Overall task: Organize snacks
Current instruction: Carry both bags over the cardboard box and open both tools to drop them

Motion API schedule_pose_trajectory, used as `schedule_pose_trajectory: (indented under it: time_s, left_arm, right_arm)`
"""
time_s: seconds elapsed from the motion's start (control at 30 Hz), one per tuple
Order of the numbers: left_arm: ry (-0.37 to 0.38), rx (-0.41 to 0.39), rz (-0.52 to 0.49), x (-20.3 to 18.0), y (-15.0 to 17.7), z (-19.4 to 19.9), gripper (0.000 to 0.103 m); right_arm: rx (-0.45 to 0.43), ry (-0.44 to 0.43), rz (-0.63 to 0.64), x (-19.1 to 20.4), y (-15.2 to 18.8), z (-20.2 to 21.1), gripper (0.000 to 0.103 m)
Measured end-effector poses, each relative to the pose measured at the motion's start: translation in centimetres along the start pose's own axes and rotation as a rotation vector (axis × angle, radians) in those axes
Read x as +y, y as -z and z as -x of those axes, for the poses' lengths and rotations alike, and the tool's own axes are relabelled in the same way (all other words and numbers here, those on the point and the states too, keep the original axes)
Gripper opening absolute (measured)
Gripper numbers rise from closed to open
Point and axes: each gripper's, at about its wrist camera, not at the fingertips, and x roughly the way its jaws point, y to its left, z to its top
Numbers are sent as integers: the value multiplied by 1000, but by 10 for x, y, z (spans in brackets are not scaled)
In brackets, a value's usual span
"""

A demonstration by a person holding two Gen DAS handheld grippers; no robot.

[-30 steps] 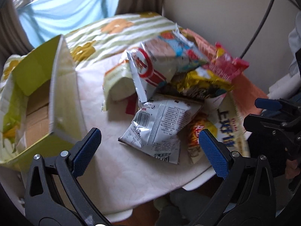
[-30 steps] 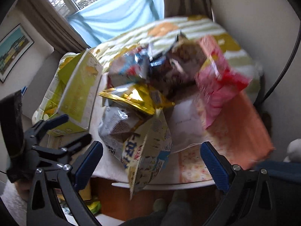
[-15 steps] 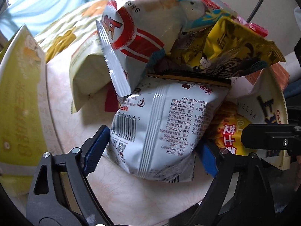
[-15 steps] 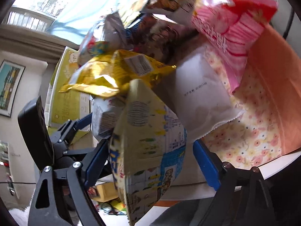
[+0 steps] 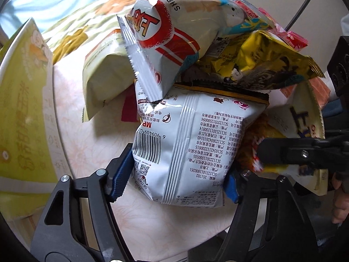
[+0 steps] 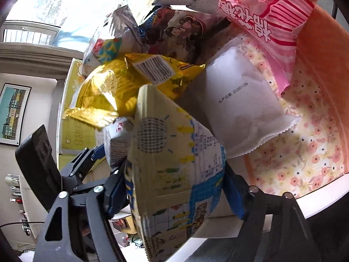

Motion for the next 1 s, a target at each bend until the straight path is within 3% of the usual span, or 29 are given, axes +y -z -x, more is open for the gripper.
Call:
schedule_pose_trajectory:
  time_s: [0.23,0.63,1.0]
  left_arm:
    - [-28,-16,2,1,3,14,62]
    - [-102,-104,99,19,21,86,62]
    - [-188,-242,206,38,42,181,62]
  right_arm:
    - [-11,-16,29,18,-2,6,47]
    - [-57,-55,119,54,19,42,46]
    - [-88,-112,279,138,34,61,46]
